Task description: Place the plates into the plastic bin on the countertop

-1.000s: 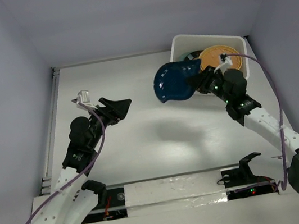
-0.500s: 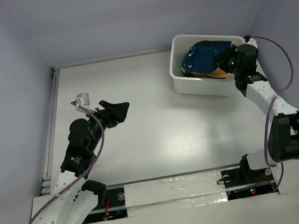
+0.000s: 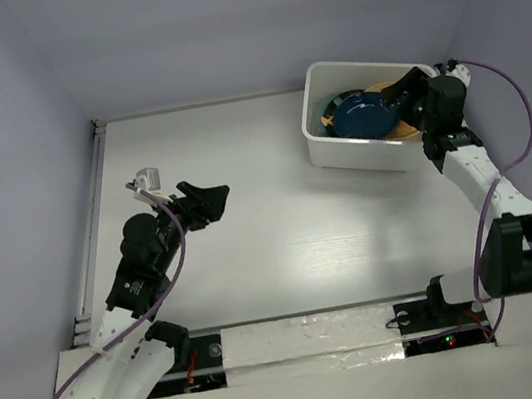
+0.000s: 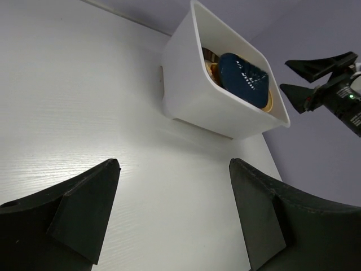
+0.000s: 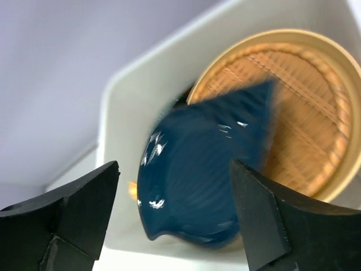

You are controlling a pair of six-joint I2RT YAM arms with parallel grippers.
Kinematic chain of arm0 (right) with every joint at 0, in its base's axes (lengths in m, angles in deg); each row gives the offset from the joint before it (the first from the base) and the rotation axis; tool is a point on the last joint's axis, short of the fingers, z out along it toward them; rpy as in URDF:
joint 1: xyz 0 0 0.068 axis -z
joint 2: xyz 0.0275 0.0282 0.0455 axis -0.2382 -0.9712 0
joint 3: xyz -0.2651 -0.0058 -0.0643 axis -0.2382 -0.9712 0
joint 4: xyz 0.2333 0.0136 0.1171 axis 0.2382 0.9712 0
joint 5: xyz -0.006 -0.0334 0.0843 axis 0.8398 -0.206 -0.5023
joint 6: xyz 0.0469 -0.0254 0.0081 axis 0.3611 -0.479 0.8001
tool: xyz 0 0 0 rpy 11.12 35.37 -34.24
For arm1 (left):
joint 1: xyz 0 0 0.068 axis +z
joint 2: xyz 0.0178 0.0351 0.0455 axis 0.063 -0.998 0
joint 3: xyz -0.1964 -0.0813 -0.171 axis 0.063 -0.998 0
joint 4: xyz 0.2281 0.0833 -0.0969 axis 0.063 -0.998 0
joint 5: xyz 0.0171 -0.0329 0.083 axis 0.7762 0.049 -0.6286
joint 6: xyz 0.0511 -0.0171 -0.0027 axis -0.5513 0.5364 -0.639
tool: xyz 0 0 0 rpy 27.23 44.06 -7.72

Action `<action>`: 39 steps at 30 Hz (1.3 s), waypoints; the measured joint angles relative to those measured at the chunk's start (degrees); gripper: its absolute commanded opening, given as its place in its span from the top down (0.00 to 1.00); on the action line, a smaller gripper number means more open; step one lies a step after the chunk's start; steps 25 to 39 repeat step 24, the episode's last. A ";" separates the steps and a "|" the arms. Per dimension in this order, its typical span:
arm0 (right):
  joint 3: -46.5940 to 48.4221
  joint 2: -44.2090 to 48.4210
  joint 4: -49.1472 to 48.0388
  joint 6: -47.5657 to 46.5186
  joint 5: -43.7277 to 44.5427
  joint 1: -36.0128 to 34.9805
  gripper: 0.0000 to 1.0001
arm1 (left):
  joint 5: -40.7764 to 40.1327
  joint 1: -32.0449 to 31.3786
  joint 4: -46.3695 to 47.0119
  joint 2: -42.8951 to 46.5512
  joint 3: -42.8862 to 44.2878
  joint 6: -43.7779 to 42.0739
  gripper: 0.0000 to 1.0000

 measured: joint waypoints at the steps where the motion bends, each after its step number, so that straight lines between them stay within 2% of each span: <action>1: -0.15 1.38 -0.31 -0.07 0.74 0.02 0.14 | -0.02 0.00 -0.26 0.17 0.00 -0.04 0.23; 2: -0.48 2.80 -0.81 -0.09 1.29 0.11 0.08 | -0.09 0.00 -0.48 0.39 0.00 -0.15 0.23; 3: -0.81 4.17 -0.98 -0.02 1.84 0.13 0.07 | -0.15 0.00 -0.68 0.61 0.00 -0.24 0.23; 6: -2.67 8.72 -1.49 -0.46 3.58 0.20 0.07 | -0.44 0.00 -1.68 1.46 0.20 -0.68 0.23; 8: -4.70 11.82 -1.64 -0.55 4.22 0.20 0.13 | -0.76 0.00 -2.78 1.92 0.72 -1.09 0.24; 10: -7.45 15.41 -2.14 -0.87 3.67 0.20 0.54 | -1.29 0.00 -3.65 2.34 1.51 -1.49 0.24; 11: -9.33 17.66 -2.60 -0.98 2.78 0.22 0.81 | -1.55 0.00 -4.17 2.60 2.03 -1.75 0.24; 12: -11.02 19.93 -3.10 -0.98 1.05 0.22 1.00 | -1.84 0.00 -4.61 2.91 2.58 -2.01 0.24; 18: -19.87 38.12 -5.57 1.11 -13.84 0.24 0.99 | -4.83 0.00 -8.04 5.03 7.21 -4.09 0.24; 23: -20.41 53.11 -4.68 0.94 -21.24 0.24 0.89 | -7.32 0.02 -9.40 6.99 9.90 -5.55 0.25; 24: -20.35 55.56 -4.48 0.83 -22.14 0.24 0.86 | -7.54 0.02 -9.38 7.39 9.99 -5.57 0.22; 39: -20.35 55.56 -4.48 0.83 -22.14 0.24 0.86 | -7.54 0.02 -9.38 7.39 9.99 -5.57 0.22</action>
